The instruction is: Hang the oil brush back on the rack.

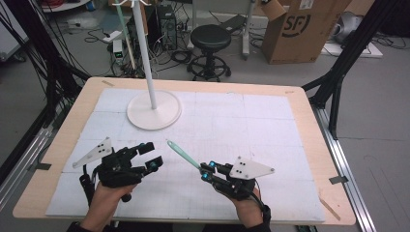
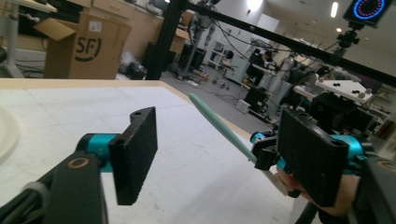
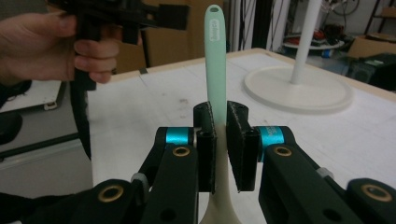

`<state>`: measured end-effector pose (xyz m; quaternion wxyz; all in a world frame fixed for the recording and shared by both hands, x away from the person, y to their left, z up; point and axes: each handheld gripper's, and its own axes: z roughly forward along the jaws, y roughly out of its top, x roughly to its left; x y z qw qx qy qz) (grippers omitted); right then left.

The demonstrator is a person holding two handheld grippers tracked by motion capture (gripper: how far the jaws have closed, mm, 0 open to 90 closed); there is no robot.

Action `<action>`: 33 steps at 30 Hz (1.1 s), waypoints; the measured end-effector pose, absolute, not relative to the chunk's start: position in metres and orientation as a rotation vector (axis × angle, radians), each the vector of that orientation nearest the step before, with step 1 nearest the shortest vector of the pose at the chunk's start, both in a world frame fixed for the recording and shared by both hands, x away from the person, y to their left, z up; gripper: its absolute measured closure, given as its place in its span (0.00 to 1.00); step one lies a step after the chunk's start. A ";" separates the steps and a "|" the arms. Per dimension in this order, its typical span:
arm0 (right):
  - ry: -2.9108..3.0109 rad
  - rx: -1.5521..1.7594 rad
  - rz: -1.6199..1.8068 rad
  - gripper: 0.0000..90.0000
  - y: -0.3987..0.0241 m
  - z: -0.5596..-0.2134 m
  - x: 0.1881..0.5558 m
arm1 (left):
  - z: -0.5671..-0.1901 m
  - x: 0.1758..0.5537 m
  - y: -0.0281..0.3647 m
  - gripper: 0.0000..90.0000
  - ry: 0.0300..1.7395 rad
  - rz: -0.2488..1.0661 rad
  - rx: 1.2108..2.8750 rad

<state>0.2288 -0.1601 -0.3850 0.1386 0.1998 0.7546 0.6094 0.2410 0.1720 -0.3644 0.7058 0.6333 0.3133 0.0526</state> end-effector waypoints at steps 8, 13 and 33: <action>2.110 0.544 1.821 0.91 -0.160 -0.379 0.223 | -0.360 0.246 0.146 0.43 0.685 0.033 1.408; 2.077 0.525 1.845 0.91 -0.158 -0.377 0.220 | -0.359 0.248 0.134 0.55 0.679 -0.038 1.392; 2.067 0.482 1.864 0.91 -0.149 -0.372 0.216 | -0.349 0.246 0.132 0.90 0.620 -0.067 1.362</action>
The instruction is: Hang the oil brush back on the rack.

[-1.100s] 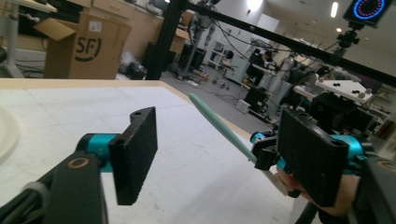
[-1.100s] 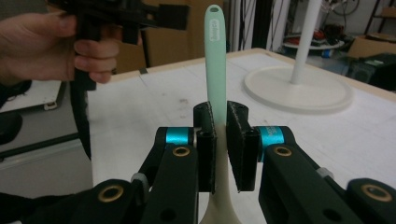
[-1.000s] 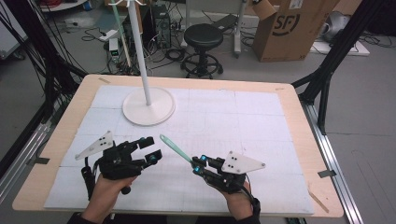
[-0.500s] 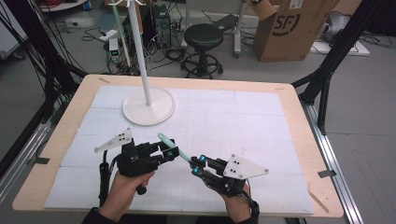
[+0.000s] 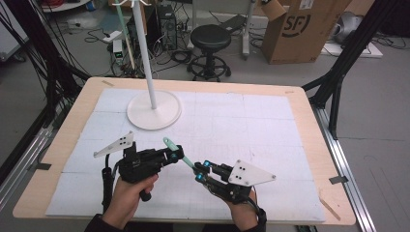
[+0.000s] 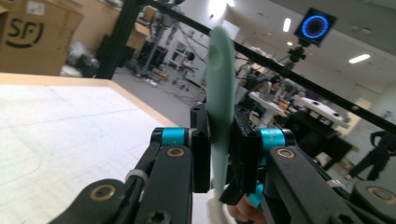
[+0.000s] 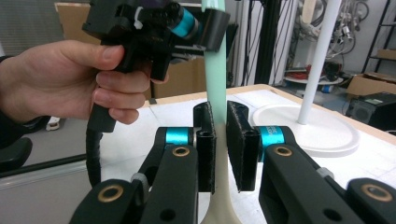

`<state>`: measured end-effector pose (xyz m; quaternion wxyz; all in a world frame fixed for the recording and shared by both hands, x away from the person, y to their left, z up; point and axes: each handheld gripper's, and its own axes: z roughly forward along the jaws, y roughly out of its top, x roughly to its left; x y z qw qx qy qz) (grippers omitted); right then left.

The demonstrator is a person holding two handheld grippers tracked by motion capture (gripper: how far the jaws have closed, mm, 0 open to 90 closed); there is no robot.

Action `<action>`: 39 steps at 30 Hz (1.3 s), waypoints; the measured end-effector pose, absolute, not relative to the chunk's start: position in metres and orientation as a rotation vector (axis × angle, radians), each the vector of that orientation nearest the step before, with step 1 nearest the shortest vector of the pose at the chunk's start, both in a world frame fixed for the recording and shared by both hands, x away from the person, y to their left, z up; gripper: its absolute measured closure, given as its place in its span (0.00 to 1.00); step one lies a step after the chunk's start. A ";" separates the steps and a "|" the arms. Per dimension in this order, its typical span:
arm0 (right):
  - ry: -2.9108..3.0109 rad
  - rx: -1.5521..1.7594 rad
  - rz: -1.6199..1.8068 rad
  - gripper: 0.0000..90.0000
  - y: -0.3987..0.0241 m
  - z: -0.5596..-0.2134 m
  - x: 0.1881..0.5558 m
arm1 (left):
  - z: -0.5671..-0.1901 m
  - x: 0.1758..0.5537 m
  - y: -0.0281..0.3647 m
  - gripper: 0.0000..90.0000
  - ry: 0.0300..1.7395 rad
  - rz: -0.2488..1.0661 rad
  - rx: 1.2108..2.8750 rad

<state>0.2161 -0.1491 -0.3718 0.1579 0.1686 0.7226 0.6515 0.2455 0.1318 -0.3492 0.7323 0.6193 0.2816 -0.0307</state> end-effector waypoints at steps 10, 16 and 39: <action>2.122 0.421 1.963 0.86 -0.150 -0.366 0.217 | -0.329 0.238 0.135 0.92 0.447 -0.024 1.456; 2.269 0.344 2.071 0.65 -0.156 -0.366 0.223 | -0.314 0.233 0.140 0.92 0.311 -0.045 1.552; 2.286 0.303 2.190 0.94 -0.127 -0.373 0.229 | -0.312 0.228 0.136 0.80 0.259 0.023 1.508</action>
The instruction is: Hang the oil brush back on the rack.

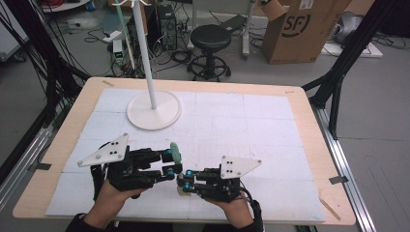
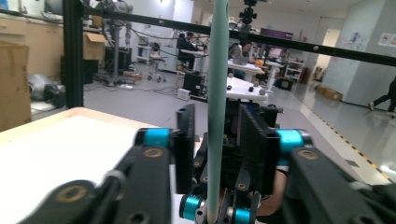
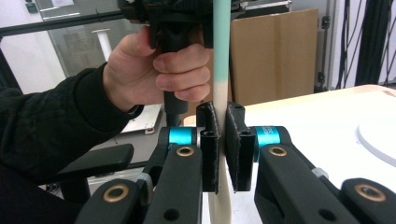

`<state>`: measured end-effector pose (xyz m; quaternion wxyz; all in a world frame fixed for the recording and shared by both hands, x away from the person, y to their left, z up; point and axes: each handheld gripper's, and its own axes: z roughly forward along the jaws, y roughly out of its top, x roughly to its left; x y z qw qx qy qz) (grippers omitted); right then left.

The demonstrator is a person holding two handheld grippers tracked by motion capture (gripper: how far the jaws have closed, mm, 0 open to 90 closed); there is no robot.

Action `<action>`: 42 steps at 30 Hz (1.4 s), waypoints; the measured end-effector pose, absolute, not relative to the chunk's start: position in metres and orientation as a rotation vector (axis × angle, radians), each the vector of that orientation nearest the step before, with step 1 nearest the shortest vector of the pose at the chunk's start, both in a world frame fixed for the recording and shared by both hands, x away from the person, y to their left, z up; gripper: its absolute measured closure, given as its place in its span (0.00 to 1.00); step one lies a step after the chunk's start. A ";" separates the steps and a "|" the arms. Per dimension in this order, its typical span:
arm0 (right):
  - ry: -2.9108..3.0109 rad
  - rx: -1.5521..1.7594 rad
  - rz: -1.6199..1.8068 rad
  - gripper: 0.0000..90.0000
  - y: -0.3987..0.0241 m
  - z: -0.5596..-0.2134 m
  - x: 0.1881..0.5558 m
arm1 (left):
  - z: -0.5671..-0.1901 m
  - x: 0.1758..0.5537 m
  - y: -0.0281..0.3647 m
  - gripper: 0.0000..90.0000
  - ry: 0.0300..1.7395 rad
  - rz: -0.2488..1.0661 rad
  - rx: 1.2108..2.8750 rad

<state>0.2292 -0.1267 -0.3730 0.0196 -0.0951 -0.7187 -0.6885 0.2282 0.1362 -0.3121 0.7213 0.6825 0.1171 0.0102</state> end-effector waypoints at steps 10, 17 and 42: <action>-2.415 -0.504 -2.196 0.43 -0.140 -0.372 0.230 | -0.301 0.251 0.152 0.93 0.268 0.074 1.540; -2.596 -0.715 -2.193 0.32 -0.174 -0.371 0.233 | -0.275 0.285 0.171 0.93 0.303 0.132 1.557; -2.641 -0.992 -2.147 0.23 -0.236 -0.370 0.251 | -0.192 0.392 0.223 0.93 0.389 0.218 1.542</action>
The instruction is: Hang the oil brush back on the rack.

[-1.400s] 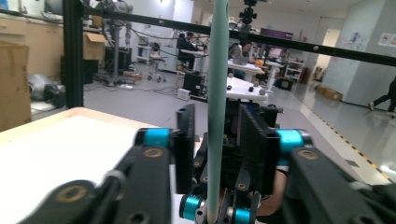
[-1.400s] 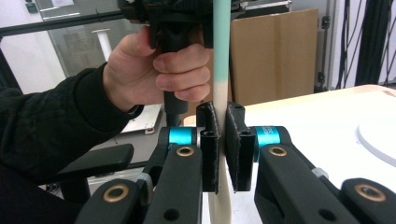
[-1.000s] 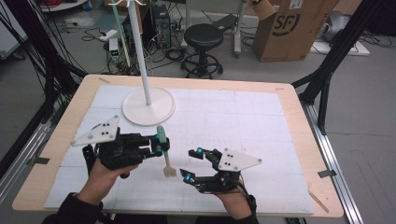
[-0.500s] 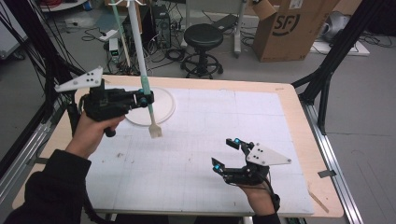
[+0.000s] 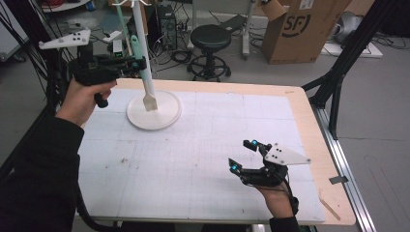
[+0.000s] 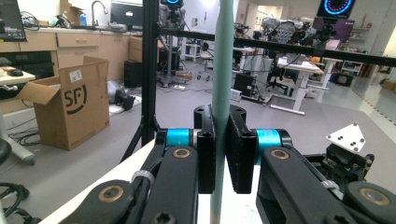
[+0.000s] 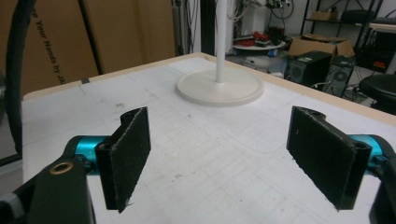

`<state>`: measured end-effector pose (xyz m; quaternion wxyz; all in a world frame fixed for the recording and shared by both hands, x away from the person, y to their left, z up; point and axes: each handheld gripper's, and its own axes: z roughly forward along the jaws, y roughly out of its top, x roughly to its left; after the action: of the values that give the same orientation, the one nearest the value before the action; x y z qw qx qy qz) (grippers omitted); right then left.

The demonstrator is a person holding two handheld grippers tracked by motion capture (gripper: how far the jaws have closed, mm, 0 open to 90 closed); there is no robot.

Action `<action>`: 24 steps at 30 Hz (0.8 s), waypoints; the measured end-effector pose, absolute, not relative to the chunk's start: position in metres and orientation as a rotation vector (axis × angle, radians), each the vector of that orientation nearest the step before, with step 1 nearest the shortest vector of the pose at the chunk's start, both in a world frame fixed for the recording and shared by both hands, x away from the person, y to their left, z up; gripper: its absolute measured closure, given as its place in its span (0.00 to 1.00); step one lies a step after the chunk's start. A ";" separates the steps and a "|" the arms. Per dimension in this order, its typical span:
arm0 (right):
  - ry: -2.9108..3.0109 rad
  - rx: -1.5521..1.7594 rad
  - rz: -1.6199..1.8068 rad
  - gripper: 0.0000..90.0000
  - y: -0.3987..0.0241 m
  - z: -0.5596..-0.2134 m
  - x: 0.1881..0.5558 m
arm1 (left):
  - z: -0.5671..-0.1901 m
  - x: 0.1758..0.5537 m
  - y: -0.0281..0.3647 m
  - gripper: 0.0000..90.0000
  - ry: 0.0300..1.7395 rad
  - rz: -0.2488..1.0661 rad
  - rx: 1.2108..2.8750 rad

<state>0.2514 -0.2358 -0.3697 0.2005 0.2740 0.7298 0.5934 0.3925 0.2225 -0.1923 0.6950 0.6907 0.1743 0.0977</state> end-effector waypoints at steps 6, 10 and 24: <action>2.030 0.775 1.641 0.23 -0.241 -0.363 0.251 | -0.183 0.414 0.229 0.93 0.398 0.199 1.540; 2.022 0.788 1.637 0.23 -0.242 -0.360 0.250 | -0.180 0.423 0.229 0.93 0.401 0.193 1.545; 2.005 0.813 1.638 0.23 -0.241 -0.355 0.254 | -0.178 0.462 0.239 0.93 0.446 0.160 1.530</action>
<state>0.2540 -0.2407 -0.3546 0.2122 0.2926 0.7221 0.5899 0.4623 0.2388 -0.1776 0.6960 0.6859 0.1998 0.0717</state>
